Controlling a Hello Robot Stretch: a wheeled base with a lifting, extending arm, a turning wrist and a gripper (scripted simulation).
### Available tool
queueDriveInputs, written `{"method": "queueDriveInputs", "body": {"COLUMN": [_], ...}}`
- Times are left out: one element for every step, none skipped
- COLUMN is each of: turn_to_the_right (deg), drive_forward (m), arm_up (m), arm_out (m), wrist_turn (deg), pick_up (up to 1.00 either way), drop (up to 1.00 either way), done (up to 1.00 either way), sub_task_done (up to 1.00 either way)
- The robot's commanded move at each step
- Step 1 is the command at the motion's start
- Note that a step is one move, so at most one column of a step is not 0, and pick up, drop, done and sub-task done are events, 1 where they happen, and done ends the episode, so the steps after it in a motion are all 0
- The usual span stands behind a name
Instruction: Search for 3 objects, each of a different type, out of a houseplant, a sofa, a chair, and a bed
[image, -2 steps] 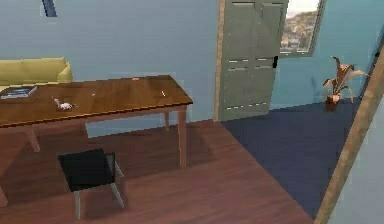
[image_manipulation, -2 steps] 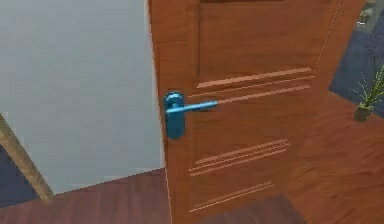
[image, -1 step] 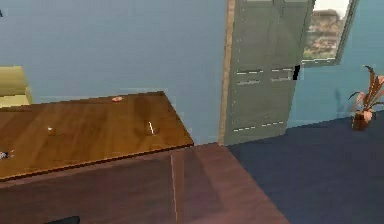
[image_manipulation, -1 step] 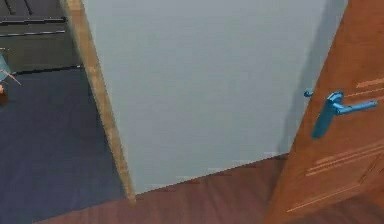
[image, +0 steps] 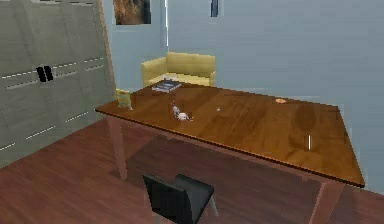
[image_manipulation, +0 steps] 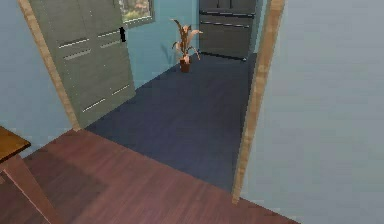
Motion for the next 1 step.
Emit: {"method": "queueDriveInputs", "body": {"turn_to_the_right": [0.0], "drive_forward": [0.0], "arm_up": [0.0], "arm_out": [0.0], "wrist_turn": [0.0], "pick_up": [0.0], "drop": [0.0], "done": [1.0], "sub_task_done": [0.0]}}
